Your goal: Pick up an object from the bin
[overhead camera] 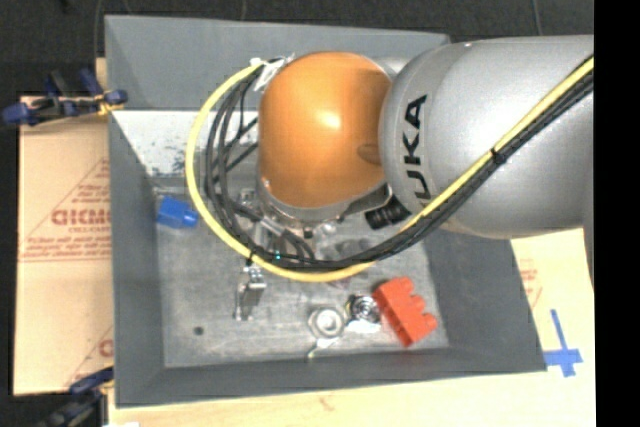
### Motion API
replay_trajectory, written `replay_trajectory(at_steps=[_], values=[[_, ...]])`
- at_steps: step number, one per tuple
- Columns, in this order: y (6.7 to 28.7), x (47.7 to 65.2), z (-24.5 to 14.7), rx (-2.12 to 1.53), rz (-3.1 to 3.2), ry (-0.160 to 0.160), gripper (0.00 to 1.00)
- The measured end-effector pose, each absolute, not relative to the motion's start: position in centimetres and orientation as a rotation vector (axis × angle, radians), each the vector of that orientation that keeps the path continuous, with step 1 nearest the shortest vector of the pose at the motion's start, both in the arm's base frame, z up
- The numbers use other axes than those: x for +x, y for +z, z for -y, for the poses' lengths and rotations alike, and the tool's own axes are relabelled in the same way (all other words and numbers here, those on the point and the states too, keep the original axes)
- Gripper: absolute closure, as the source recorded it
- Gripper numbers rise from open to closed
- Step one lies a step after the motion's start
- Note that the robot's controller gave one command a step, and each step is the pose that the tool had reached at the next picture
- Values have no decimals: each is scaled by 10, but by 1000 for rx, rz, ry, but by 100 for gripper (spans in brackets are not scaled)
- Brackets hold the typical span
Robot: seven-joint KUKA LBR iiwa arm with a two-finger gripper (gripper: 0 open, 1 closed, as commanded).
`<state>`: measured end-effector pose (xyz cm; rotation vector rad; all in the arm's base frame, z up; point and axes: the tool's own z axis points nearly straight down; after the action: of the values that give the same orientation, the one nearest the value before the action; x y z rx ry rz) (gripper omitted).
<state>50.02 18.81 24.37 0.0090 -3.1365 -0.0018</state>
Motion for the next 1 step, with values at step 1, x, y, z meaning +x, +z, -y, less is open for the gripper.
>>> replay_trajectory(at_steps=[1], values=[[151,488,-117,180,3130,6,0]])
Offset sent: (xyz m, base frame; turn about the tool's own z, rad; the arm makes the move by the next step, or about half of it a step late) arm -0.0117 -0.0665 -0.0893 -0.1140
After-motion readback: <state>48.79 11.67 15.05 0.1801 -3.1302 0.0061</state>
